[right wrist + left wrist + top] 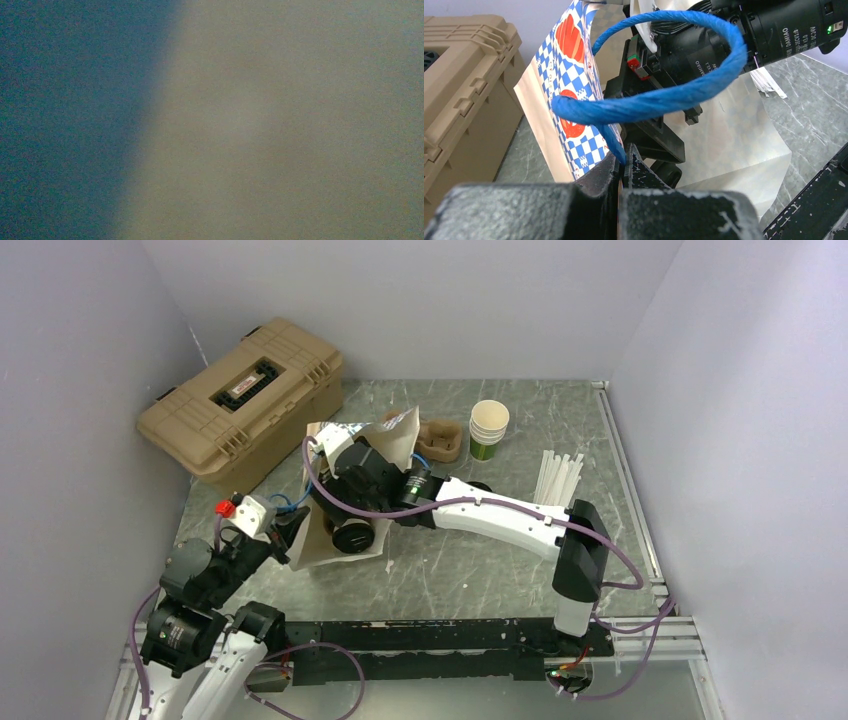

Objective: Pack the takeout coffee

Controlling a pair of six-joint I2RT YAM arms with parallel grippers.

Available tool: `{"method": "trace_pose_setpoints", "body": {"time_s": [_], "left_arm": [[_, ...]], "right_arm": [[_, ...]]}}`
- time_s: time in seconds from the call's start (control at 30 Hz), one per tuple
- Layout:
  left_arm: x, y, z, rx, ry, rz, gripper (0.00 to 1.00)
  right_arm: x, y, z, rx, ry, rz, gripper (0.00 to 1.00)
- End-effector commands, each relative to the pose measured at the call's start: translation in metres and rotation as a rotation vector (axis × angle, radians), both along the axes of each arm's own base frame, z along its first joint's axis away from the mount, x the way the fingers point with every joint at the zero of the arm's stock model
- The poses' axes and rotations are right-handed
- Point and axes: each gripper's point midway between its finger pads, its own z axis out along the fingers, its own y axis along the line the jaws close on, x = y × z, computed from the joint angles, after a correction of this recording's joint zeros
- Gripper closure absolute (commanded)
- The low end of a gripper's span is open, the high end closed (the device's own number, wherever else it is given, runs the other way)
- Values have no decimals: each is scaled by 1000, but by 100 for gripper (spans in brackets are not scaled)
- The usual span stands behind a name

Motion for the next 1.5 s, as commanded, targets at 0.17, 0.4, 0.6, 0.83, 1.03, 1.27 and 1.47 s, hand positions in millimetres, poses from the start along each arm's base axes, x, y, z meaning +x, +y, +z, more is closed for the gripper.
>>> {"method": "trace_pose_setpoints", "body": {"time_s": [0.17,0.4,0.6,0.83,1.03,1.27,1.47], "left_arm": [[-3,-5,24,-28,-80,-36,100],[-2,-5,23,-26,-74,-33,100],[-1,-5,23,-23,-72,-31,100],[0,-5,23,-21,-73,-28,100],[0,-4,23,-21,-75,-22,100],[0,-3,23,-20,-74,-14,100],[1,-2,22,-18,-71,-10,100]], "right_arm": [[-6,39,27,214,-2,62,1],[1,43,4,189,-2,37,17],[2,41,-10,152,4,31,40],[0,42,-16,140,15,42,70],[-1,35,-1,155,-4,35,100],[-4,20,49,242,-59,21,100],[-12,-5,104,353,-120,8,100]]}}
